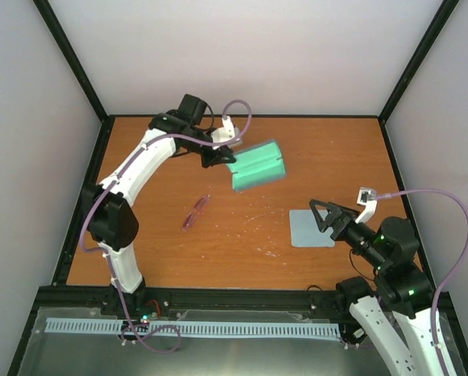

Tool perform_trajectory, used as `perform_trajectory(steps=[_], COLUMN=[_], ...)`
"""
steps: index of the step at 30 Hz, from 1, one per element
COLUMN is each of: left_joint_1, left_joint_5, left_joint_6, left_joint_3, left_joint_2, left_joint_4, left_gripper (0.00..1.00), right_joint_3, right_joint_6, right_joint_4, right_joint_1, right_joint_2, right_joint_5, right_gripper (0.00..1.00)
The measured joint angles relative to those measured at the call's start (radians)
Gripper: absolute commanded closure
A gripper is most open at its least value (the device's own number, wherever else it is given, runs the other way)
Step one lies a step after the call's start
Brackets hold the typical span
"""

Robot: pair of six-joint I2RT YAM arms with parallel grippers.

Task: Organize the sunglasses
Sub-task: Place the sunglasses case at the center of the board.

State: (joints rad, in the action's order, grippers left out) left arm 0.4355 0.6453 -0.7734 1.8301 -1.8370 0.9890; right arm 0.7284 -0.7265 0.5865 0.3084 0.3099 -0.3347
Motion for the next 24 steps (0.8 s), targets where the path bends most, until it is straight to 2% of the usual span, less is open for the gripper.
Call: perform_trajectory(steps=[4, 12, 20, 24], left_joint_1=[0.011, 0.016, 0.016, 0.018], left_joint_5=[-0.096, -0.251, -0.327, -0.338], left_joint_6=[-0.105, -0.239, -0.301, -0.304], left_joint_3=[-0.120, -0.248, -0.255, -0.219], left_joint_2=[-0.023, -0.077, -0.156, -0.213], left_joint_4=[-0.054, -0.157, -0.315, -0.338], left_gripper=[0.99, 0.99, 0.99, 0.99], right_joint_3=[0.000, 0.012, 0.012, 0.012], right_joint_6=[0.001, 0.020, 0.027, 0.027], right_joint_4=[0.067, 0.092, 0.073, 0.060], right_joint_1=[0.000, 0.000, 0.000, 0.000], right_joint_2=[0.019, 0.129, 0.163, 0.180], right_joint_5=[0.059, 0.135, 0.159, 0.159], right_gripper=[0.13, 0.14, 0.14, 0.14])
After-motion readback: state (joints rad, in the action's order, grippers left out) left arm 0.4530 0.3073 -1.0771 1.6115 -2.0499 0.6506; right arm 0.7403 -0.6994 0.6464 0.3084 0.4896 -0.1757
